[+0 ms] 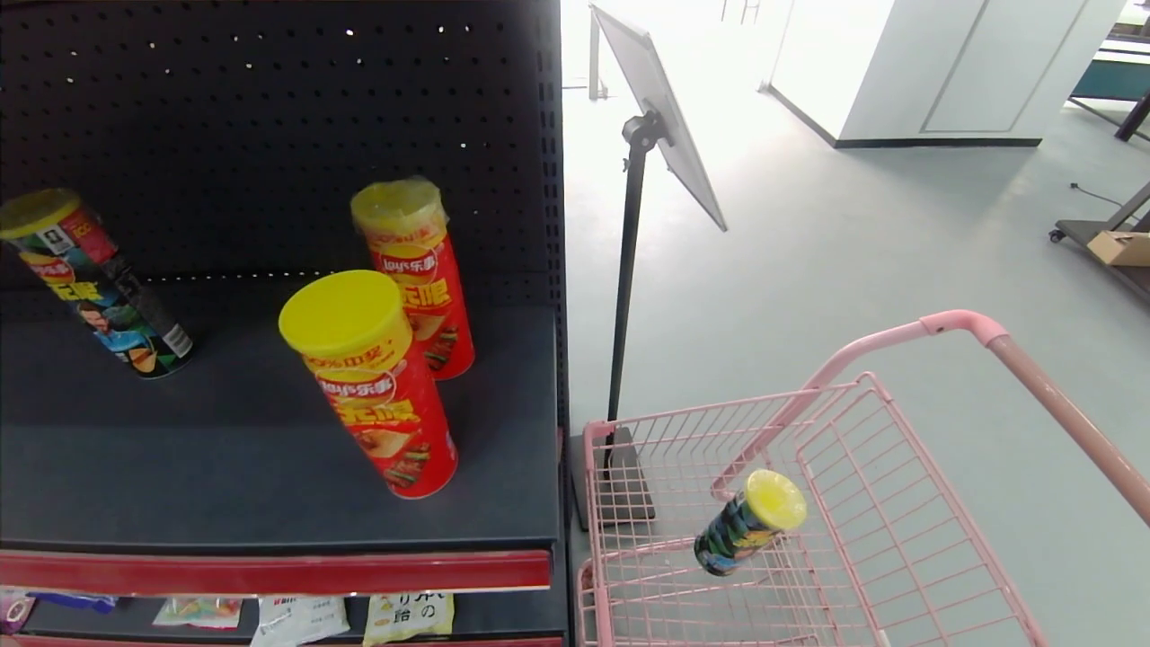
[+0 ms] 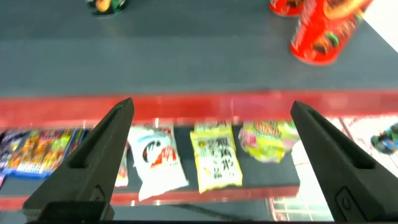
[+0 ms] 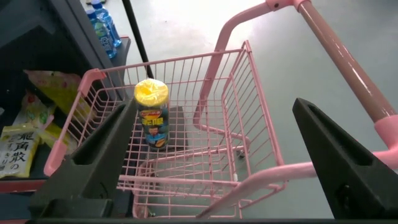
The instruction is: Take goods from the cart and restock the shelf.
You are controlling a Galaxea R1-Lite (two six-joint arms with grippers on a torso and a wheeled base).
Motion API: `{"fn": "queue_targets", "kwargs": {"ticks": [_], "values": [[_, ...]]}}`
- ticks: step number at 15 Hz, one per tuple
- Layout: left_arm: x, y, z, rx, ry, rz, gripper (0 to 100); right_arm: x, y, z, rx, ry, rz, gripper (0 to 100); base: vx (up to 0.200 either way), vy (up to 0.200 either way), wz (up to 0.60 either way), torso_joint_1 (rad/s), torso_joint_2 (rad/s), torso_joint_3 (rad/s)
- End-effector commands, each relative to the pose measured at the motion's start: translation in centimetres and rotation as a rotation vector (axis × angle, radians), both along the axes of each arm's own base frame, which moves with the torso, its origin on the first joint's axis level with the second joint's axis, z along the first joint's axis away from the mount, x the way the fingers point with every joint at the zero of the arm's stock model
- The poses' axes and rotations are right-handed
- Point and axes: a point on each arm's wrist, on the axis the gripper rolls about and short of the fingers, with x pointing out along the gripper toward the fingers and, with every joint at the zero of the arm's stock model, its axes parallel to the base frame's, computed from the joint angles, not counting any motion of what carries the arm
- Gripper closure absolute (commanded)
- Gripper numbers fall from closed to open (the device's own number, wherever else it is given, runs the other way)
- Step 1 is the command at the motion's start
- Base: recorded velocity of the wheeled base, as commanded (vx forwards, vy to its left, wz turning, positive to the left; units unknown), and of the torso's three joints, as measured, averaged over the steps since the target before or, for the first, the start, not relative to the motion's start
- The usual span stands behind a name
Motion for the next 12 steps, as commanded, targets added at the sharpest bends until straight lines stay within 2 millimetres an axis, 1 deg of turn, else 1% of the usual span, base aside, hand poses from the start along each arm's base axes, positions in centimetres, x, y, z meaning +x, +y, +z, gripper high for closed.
{"fn": "queue_targets", "kwargs": {"ticks": [1,12], "values": [[0.01,0.0,-0.01,0.0,0.001,0.0,0,0.01,0.0,0.0,0.0,0.001,0.001,0,0.0,0.0,0.0,0.0,0.0,0.0],[0.01,0.0,-0.01,0.0,0.001,0.0,0,0.01,0.0,0.0,0.0,0.001,0.001,0,0.0,0.0,0.0,0.0,0.0,0.0]]}}
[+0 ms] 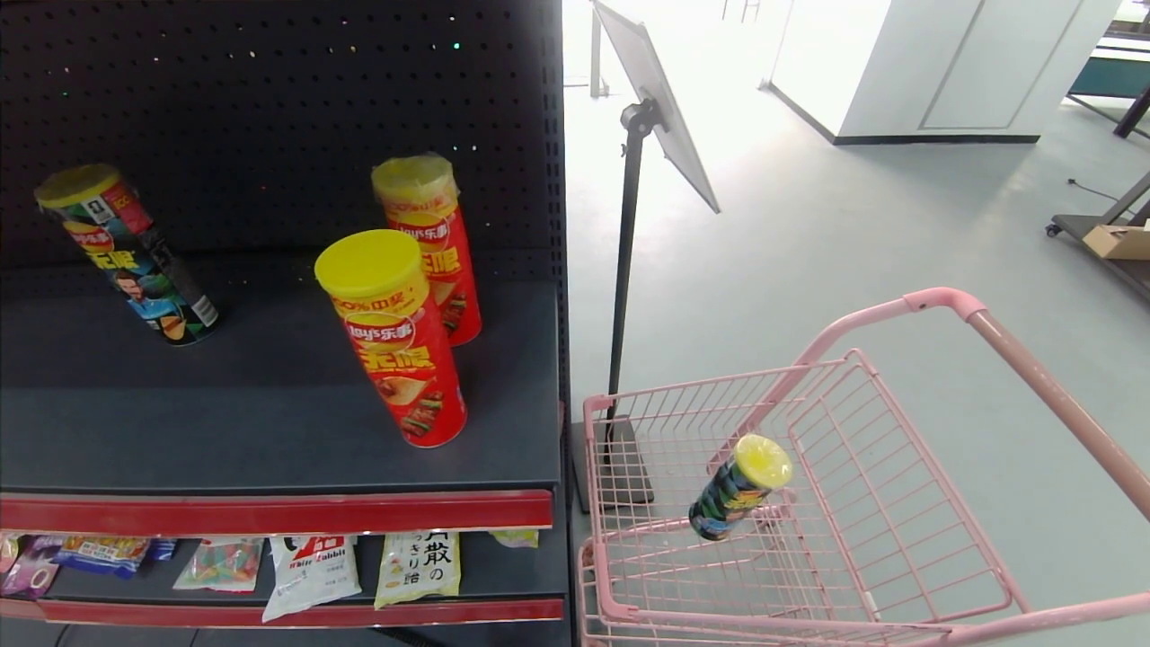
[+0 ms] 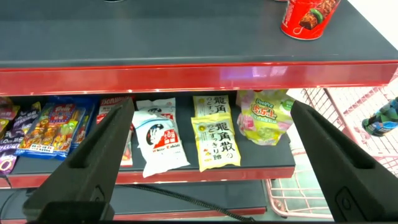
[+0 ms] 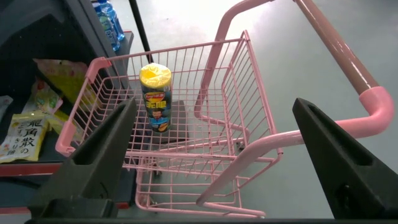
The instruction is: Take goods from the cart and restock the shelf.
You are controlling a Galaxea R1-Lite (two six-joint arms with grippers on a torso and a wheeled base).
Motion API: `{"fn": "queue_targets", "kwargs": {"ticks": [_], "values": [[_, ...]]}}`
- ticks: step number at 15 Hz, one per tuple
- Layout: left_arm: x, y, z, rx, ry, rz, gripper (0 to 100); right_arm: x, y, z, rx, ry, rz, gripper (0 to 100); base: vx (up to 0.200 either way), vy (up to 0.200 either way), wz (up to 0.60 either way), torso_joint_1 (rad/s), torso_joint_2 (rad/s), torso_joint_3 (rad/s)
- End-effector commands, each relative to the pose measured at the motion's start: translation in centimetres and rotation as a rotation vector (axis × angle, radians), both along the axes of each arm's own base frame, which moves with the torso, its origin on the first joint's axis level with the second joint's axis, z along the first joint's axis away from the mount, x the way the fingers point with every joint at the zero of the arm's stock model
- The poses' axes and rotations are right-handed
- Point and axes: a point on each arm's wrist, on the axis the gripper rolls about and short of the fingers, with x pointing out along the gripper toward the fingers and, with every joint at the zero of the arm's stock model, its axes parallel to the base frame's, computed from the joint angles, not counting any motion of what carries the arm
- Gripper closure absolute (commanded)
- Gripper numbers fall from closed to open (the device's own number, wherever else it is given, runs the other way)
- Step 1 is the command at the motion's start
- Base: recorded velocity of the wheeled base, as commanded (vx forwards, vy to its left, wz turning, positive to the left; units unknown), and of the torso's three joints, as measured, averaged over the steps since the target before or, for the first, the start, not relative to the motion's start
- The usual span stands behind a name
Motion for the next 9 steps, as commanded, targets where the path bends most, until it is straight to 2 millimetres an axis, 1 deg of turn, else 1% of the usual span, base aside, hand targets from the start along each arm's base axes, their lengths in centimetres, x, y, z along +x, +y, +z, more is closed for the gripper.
{"fn": "queue_targets", "kwargs": {"ticks": [1,9], "values": [[0.0,0.0,0.0,0.0,0.0,0.0,0,0.01,0.0,-0.01,0.0,0.002,0.001,0,0.0,0.0,0.0,0.0,0.0,0.0],[0.0,0.0,0.0,0.0,0.0,0.0,0,0.01,0.0,0.01,0.0,0.001,0.001,0,0.0,0.0,0.0,0.0,0.0,0.0]]}}
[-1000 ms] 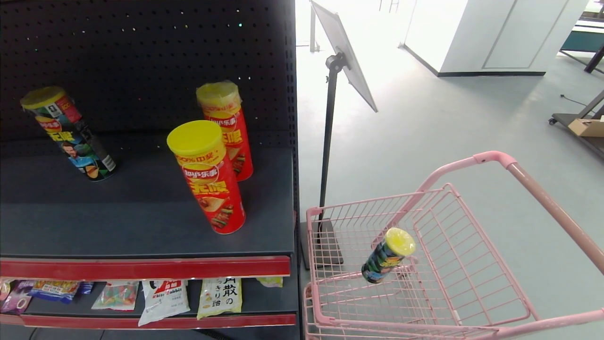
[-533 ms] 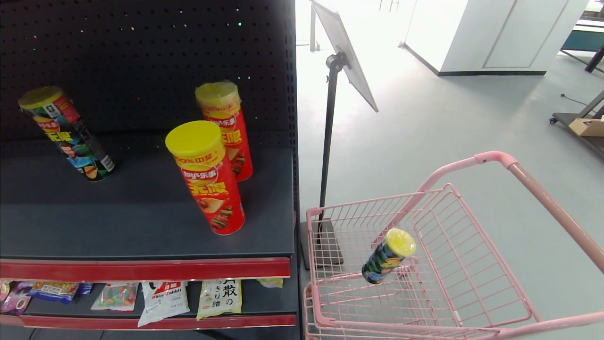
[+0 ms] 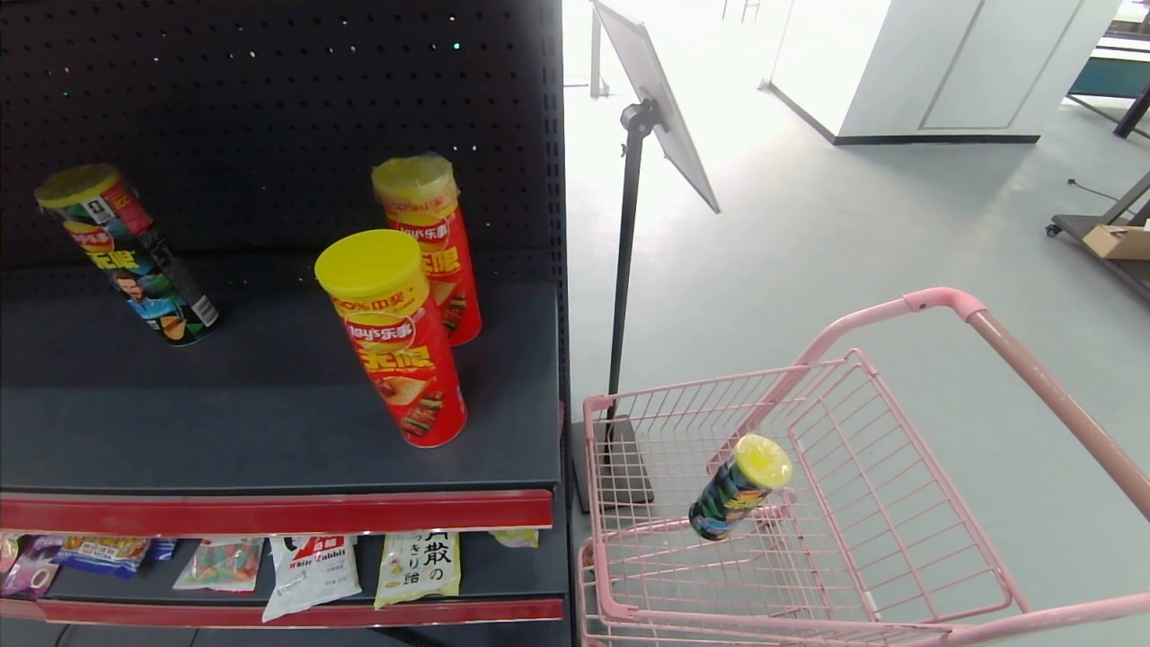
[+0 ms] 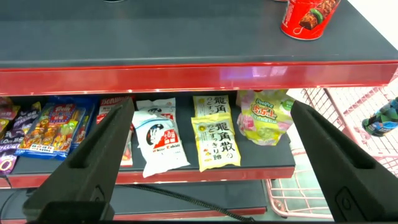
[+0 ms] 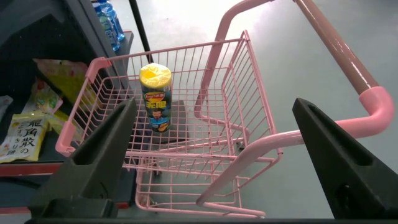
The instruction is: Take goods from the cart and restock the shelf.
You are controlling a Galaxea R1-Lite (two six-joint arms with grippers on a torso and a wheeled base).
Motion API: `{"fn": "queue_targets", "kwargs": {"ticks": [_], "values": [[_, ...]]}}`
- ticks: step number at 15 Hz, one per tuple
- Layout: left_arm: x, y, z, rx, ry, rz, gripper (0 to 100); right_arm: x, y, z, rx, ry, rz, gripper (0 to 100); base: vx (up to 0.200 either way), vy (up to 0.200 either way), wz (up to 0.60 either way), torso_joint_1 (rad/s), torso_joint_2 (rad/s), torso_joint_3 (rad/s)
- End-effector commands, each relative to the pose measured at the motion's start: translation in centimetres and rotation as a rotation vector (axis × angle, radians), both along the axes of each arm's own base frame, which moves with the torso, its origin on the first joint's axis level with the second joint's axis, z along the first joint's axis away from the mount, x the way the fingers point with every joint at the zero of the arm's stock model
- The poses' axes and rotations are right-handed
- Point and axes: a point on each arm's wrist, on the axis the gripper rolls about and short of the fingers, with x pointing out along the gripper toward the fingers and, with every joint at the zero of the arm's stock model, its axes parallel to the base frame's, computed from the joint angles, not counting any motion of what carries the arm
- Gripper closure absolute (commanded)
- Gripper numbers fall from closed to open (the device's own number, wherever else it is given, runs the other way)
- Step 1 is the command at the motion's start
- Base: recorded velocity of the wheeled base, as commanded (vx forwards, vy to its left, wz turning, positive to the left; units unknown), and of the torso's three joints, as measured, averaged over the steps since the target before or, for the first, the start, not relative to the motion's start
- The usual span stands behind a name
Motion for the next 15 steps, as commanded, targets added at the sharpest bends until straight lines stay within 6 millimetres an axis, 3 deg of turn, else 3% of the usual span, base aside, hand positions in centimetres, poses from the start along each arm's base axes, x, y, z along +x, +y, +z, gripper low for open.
{"fn": "queue_targets", "kwargs": {"ticks": [1,15], "values": [[0.01,0.0,0.0,0.0,0.001,0.001,0,0.01,0.0,0.0,0.0,0.001,0.001,0,0.0,0.0,0.0,0.0,0.0,0.0],[0.01,0.0,0.0,0.0,0.001,0.001,0,0.01,0.0,0.0,0.0,0.001,0.001,0,0.0,0.0,0.0,0.0,0.0,0.0]]}}
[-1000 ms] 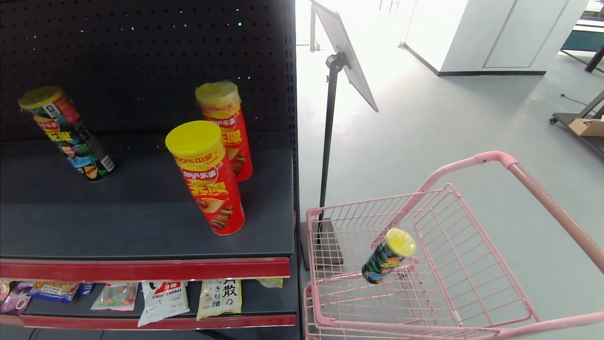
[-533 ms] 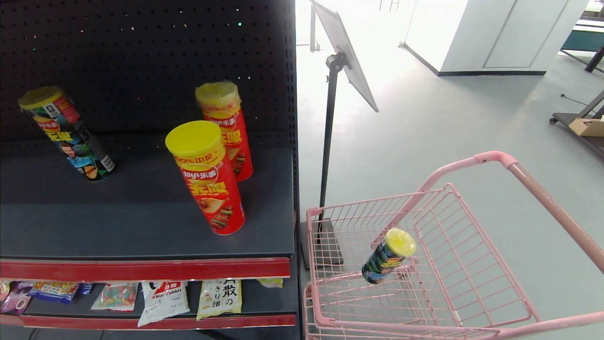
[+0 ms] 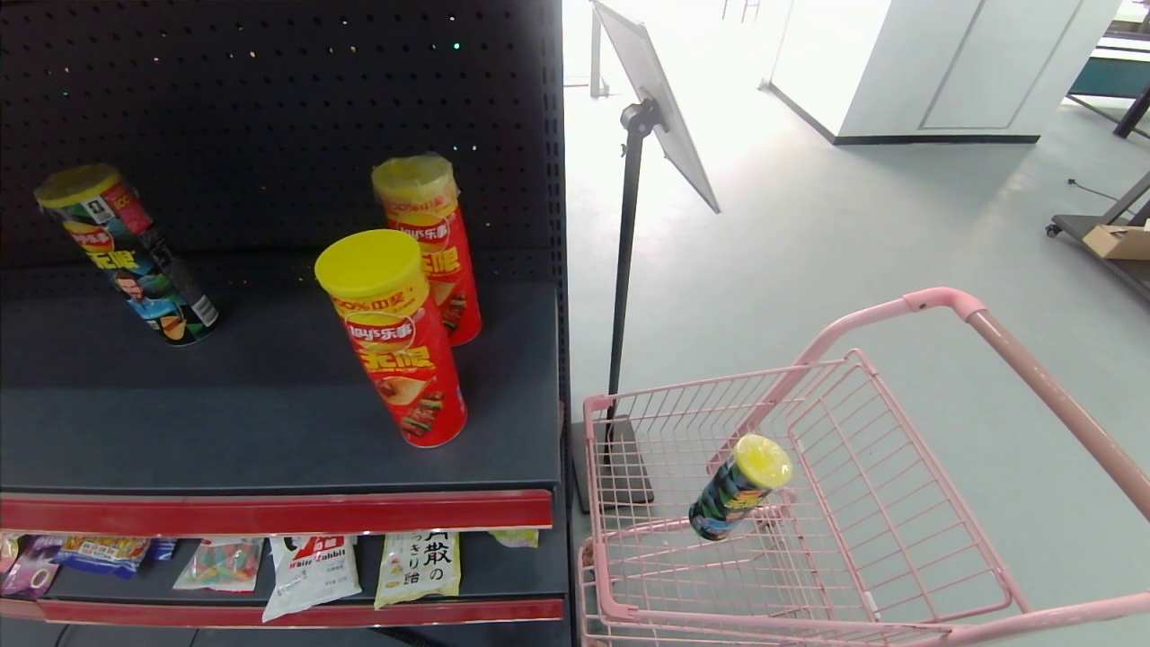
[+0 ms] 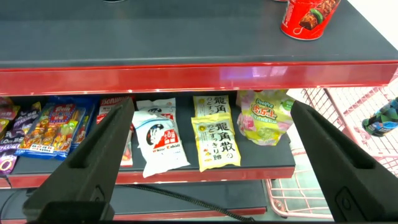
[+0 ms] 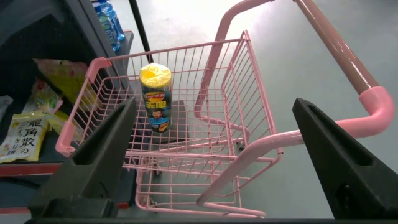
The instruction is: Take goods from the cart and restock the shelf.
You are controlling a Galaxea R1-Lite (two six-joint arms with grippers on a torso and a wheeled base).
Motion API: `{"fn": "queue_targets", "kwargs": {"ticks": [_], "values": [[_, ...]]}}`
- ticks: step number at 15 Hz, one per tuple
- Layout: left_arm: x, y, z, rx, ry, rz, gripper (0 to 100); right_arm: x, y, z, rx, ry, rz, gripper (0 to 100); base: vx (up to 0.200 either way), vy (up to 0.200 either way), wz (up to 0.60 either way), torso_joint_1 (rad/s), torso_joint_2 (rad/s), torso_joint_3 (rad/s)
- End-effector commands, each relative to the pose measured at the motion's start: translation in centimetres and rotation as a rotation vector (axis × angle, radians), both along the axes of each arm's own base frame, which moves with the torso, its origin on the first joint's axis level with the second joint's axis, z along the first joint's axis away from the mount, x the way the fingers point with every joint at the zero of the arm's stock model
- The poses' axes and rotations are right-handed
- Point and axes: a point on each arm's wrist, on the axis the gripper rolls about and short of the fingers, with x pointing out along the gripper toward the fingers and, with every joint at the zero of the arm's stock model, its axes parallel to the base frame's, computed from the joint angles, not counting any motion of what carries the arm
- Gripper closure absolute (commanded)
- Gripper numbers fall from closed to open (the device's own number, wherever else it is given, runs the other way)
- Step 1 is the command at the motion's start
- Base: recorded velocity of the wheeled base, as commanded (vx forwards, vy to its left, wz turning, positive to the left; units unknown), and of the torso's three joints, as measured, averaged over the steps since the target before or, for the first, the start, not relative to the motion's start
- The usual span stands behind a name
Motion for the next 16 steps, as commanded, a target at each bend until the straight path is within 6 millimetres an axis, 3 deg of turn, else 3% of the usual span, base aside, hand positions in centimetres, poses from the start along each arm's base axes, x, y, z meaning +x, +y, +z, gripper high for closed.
{"fn": "queue_targets", "kwargs": {"ticks": [1,16], "values": [[0.01,0.0,0.0,0.0,0.001,0.0,0,0.01,0.0,0.0,-0.001,0.001,0.0,0,0.0,0.0,0.0,0.0,0.0,0.0],[0.01,0.0,0.0,0.0,0.001,0.0,0,0.01,0.0,0.0,-0.004,0.001,0.0,0,0.0,0.0,0.0,0.0,0.0,0.0]]}}
